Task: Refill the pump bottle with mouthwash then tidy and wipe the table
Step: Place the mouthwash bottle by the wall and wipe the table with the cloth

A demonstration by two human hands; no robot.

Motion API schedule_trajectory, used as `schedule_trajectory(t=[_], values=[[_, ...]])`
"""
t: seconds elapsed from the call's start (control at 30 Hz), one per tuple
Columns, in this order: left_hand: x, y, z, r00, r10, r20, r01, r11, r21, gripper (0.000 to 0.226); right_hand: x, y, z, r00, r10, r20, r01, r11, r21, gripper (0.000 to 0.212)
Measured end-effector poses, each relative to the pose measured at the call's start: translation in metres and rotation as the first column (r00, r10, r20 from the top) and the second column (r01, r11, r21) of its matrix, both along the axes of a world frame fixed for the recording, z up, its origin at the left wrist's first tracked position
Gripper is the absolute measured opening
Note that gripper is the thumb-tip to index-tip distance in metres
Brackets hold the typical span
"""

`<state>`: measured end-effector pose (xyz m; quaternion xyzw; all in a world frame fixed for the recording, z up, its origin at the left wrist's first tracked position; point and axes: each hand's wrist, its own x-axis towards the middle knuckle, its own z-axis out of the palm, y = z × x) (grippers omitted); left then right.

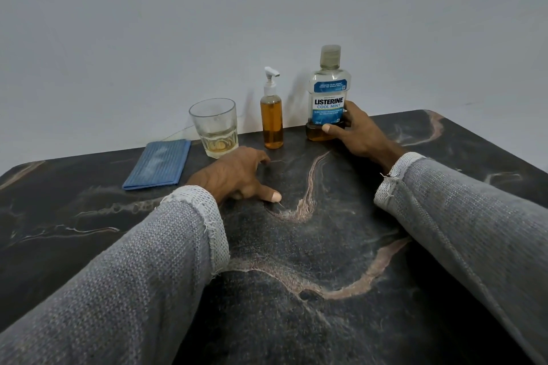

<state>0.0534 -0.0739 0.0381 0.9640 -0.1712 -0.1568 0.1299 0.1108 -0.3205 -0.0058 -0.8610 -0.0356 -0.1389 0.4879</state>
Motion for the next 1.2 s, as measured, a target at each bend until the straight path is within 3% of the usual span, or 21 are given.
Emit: schedule_trajectory(t=[0.47, 0.93, 1.2], values=[[0.0007, -0.0011, -0.0001, 1.0, -0.007, 0.005, 0.006, 0.999, 0.032, 0.081, 0.0061, -0.0076, 0.0085, 0.991, 0.062, -0.12, -0.071, 0.995, -0.072, 0.061], [-0.0013, -0.0028, -0.0005, 1.0, -0.022, 0.004, 0.022, 0.998, 0.065, 0.08, 0.0073, -0.0075, 0.0057, 0.993, 0.036, -0.112, -0.045, 0.996, -0.08, 0.061], [-0.0003, -0.002, -0.0024, 1.0, -0.019, 0.005, 0.019, 0.999, 0.049, 0.079, 0.0063, -0.0094, 0.0044, 0.992, 0.039, -0.116, -0.039, 0.999, 0.006, 0.074]])
